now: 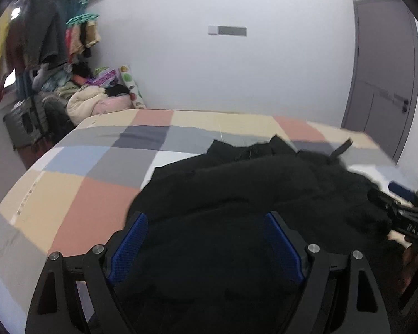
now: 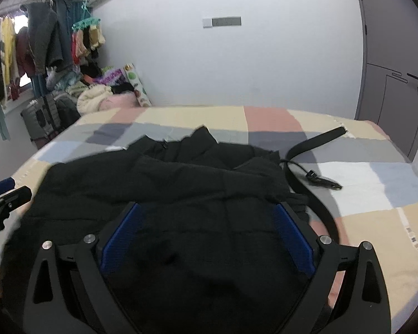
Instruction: Fold large clothes
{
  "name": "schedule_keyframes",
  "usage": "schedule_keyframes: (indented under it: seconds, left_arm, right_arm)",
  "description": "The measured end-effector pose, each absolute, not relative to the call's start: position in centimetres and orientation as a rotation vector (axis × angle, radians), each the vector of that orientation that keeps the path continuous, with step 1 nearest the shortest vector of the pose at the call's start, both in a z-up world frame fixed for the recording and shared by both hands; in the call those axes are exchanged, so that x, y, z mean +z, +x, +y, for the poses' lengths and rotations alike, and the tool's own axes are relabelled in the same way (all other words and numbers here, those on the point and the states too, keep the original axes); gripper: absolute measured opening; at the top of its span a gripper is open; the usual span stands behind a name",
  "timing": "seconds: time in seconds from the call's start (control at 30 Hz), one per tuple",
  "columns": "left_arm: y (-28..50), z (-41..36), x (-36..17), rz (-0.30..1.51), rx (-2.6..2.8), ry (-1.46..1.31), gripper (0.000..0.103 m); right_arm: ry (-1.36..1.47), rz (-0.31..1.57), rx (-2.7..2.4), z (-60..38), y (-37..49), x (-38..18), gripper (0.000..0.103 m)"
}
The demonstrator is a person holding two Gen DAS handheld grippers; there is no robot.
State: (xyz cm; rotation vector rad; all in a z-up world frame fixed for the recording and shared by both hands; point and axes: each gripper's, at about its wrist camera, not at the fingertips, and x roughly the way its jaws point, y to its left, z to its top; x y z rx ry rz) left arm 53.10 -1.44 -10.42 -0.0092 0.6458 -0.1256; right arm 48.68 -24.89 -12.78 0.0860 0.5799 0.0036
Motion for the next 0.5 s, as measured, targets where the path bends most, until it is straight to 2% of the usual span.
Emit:
schedule_keyframes:
  seconds: [0.17,0.23,0.43,0.5]
  left_arm:
    - [47.2,-0.3,-5.7,0.618,-0.127,-0.054,0.086]
    - [44.3,-0.3,-3.9,0.603,-0.137,-0.05,0.089]
    - [34.9,0.3,0.5,0.534,-0.162,-0.095,0.1]
    - [32.0,0.5,1.3,0.523,-0.178,-0.118,0.1]
  right_arm:
    - [0.066,0.532,0.021,-24.3,42.4,-8.5,0.098]
    - [0.057,0.513,0.028,-24.1,39.7,-7.0,0.103]
    - [0.058,0.494,0.066,-24.2,30.6,-4.1,0.103]
    - [0.057,0.474,0.058,-24.5,27.1,-3.5,0.103]
